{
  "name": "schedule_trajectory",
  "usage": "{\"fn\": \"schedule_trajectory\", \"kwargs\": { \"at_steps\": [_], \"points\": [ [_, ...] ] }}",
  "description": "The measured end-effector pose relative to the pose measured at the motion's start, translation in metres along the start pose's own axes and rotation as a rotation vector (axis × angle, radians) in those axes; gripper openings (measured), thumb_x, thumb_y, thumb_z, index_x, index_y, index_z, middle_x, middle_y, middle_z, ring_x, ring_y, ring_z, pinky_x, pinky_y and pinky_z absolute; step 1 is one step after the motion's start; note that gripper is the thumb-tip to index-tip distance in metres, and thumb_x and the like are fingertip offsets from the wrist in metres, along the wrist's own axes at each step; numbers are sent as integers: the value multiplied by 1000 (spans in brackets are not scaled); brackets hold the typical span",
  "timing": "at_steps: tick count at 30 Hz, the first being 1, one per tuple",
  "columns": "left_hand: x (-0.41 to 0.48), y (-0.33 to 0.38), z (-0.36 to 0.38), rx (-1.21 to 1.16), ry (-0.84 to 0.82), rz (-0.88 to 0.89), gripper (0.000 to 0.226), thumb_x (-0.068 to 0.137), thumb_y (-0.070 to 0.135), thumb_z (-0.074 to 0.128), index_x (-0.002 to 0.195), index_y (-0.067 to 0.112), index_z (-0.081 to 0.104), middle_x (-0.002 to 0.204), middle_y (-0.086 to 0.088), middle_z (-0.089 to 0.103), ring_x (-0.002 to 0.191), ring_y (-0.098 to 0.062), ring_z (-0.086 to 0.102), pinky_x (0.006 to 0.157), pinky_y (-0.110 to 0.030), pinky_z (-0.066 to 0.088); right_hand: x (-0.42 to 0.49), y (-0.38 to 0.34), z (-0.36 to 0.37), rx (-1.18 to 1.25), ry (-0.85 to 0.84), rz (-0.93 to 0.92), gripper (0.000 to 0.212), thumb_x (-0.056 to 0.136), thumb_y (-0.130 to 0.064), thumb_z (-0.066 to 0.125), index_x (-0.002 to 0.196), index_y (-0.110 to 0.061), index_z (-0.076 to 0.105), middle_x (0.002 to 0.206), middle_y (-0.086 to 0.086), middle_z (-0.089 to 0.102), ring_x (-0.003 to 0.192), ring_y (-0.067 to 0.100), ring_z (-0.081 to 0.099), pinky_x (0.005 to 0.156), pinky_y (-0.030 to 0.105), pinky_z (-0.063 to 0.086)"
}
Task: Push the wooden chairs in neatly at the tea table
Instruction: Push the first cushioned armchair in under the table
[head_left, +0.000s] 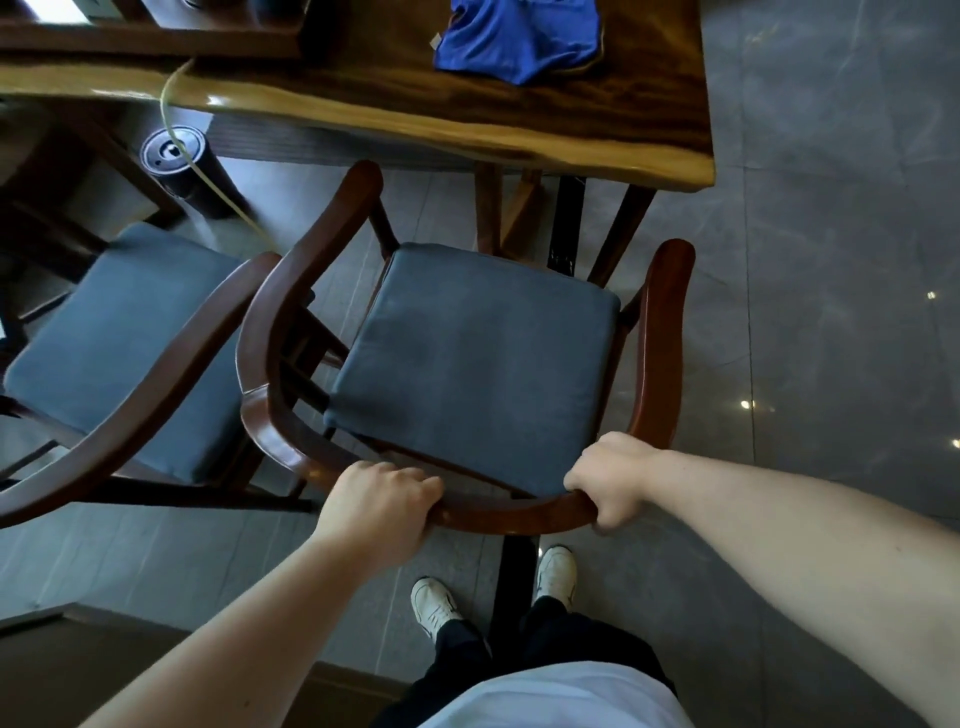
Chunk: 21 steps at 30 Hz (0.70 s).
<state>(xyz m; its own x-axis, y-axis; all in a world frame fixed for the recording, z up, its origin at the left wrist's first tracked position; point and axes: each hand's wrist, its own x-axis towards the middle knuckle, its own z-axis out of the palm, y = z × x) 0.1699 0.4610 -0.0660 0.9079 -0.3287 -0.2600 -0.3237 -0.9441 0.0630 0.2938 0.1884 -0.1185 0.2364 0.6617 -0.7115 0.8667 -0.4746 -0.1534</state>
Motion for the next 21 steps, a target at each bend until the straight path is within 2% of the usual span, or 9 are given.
{"fn": "schedule_trajectory", "kwargs": {
  "at_steps": [4, 8, 11, 14, 17, 21],
  "points": [
    [4, 2, 7, -21, -7, -37, 13, 70, 40, 60, 78, 31, 62, 69, 14, 65, 66, -16, 64, 59, -31, 51, -3, 9, 2, 31, -56, -21, 27, 63, -44, 62, 80, -25, 54, 67, -9, 52, 79, 23, 62, 74, 39, 50],
    [25, 27, 3, -32, 2, -65, 15, 62, 35, 69, 70, 29, 59, 61, 11, 62, 59, -18, 62, 54, -30, 49, -11, 37, 5, 31, -65, -1, 24, 63, -37, 62, 83, -25, 55, 76, -7, 59, 86, 23, 61, 76, 38, 45],
    [50, 49, -4, -51, 71, -77, 19, 58, 33, 70, 65, 25, 54, 55, 8, 58, 51, -21, 59, 50, -28, 44, -22, 70, 1, -5, -67, 27, 22, 63, -31, 61, 84, -25, 55, 72, -9, 54, 88, 23, 60, 76, 37, 43],
    [71, 65, -9, -79, 146, -75, 16, 66, 39, 58, 65, 24, 52, 55, 6, 59, 49, -23, 58, 49, -29, 45, -30, 98, -3, -39, -47, 33, 20, 62, -28, 60, 80, -25, 54, 66, -10, 48, 86, 23, 60, 75, 36, 45],
    [85, 78, -11, -96, 159, -80, 22, 68, 43, 42, 65, 24, 53, 56, 5, 60, 48, -24, 58, 50, -30, 45, -35, 115, 1, -74, -17, 26, 19, 61, -27, 61, 78, -25, 54, 62, -9, 45, 82, 23, 60, 68, 33, 41],
    [86, 80, -13, -109, 160, -67, 19, 67, 39, 42, 64, 25, 53, 54, 7, 58, 47, -23, 57, 48, -29, 47, -35, 118, 9, -72, 8, 31, 22, 60, -28, 58, 81, -25, 56, 67, -7, 51, 82, 24, 60, 68, 33, 44]
  ]
}}
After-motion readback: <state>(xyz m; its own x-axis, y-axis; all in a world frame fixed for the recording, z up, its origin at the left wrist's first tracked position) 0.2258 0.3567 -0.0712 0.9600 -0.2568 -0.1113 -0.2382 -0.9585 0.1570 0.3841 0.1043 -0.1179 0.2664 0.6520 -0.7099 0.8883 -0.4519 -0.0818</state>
